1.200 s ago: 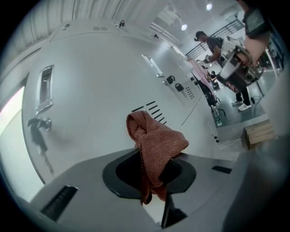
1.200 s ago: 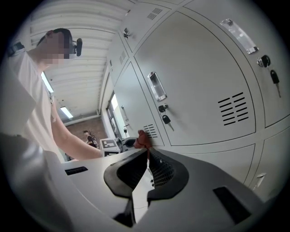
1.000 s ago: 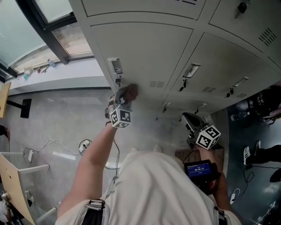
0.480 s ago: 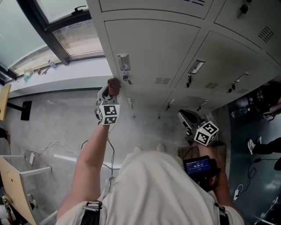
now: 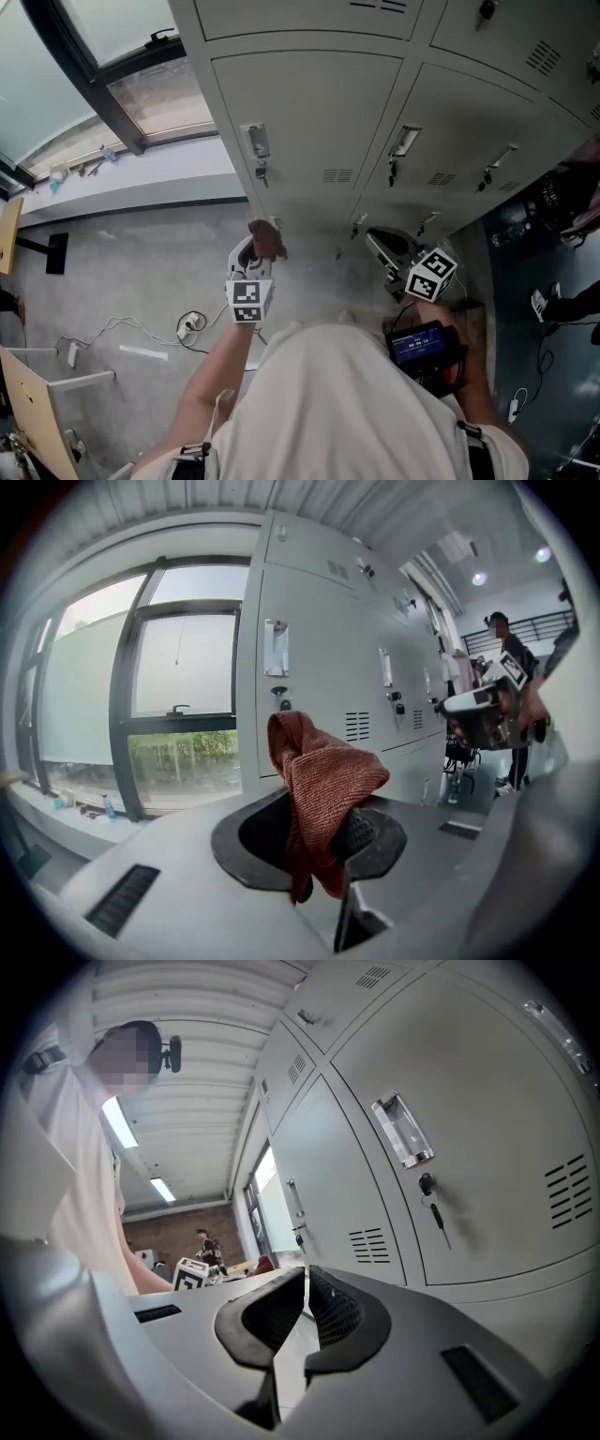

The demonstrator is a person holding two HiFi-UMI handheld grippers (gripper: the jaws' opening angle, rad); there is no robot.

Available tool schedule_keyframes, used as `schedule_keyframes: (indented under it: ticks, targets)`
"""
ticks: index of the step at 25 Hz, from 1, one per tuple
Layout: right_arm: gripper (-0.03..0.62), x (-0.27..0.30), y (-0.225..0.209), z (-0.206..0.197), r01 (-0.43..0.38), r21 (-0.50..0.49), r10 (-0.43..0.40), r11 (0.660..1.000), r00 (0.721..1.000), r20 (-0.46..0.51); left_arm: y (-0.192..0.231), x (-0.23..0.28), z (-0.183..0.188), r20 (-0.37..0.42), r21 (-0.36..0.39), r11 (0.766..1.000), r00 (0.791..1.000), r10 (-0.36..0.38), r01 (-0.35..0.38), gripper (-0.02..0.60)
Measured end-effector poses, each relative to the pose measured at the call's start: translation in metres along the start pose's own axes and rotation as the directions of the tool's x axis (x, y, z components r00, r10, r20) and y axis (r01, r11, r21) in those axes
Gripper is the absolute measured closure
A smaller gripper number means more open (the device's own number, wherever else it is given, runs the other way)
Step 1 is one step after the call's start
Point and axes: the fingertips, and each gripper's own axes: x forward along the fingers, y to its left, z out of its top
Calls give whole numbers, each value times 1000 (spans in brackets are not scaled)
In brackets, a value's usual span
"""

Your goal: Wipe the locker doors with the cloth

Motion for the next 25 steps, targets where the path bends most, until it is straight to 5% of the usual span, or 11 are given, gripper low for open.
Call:
schedule_keyframes:
  ticks: [5, 9, 25]
  targets:
    - [571, 1, -2, 3, -29, -7, 30, 1000, 999, 17, -23, -16, 20, 22, -8, 997, 997, -74, 74, 500]
    - [571, 16, 2, 13, -98, -23, 98, 995, 995, 18, -17, -16, 38, 51, -3, 999, 998, -35, 35, 500]
    - [571, 4, -13, 26, -161, -26, 161, 987, 987, 24, -41, -3, 56, 60, 24, 1000, 998, 11, -12, 500]
